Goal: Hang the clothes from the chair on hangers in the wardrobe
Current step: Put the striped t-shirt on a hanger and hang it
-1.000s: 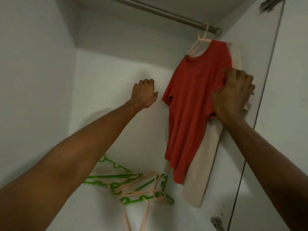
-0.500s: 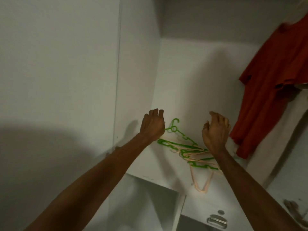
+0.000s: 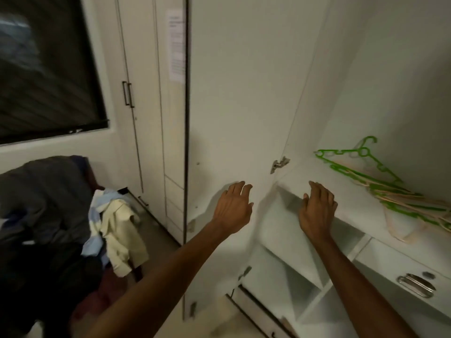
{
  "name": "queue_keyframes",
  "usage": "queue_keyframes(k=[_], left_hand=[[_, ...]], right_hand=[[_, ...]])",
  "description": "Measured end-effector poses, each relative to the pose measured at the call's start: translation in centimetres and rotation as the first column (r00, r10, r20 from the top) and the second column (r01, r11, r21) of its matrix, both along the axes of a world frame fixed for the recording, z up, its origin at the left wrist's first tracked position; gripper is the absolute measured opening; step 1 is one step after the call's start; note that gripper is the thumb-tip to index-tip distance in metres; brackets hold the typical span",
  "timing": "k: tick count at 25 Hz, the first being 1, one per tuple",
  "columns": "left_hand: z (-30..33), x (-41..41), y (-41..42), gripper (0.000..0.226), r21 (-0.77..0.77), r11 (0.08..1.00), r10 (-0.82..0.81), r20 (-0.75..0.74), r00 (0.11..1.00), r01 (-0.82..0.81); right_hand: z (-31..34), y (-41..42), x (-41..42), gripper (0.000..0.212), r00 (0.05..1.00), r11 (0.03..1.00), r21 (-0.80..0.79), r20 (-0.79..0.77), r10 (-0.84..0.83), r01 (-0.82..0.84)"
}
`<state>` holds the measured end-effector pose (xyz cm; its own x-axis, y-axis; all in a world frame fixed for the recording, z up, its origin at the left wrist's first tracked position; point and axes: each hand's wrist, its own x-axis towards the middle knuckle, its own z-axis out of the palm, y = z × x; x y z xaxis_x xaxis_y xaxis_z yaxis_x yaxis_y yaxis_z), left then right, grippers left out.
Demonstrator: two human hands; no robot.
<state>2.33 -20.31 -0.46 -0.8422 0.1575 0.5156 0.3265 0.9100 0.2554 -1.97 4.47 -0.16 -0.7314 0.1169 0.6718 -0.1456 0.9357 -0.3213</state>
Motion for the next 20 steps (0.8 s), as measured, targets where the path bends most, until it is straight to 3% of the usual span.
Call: queue_keyframes(k=[4,6,11,14,20], left_hand=[[-4.3,8.1,-9.4,0.051,0.026,0.987,0.153,0.091,0.984,-0.156],[-5.5,11.7,-13.3,0.053,0.059,0.962,0.258,0.135,0.957,-0.268],[-9.0,20.4,-22.2,0.059,0.037,0.846,0.509,0.240,0.826,-0.532],[-10.9,24.0,-25.9,0.063,-0.020,0.785,0.592,0.314,0.742,-0.619],[-14.6,28.8,-31.5,0.064,0.047,0.642,0.683,0.417,0.599,-0.765]], right_hand=[[-5.7,-8.5,4.9,0.040,0.988,0.991,-0.063,0.087,0.126,-0.121],[-8.4,-13.3,7.7,0.045,0.961,0.972,-0.021,0.144,0.235,-0.234],[-12.8,-25.0,13.1,0.053,0.839,0.865,0.030,0.264,0.476,-0.500],[-14.1,-29.5,14.8,0.051,0.775,0.817,0.005,0.321,0.544,-0.576],[-17.4,-38.1,16.0,0.044,0.684,0.735,-0.004,0.359,0.634,-0.679]])
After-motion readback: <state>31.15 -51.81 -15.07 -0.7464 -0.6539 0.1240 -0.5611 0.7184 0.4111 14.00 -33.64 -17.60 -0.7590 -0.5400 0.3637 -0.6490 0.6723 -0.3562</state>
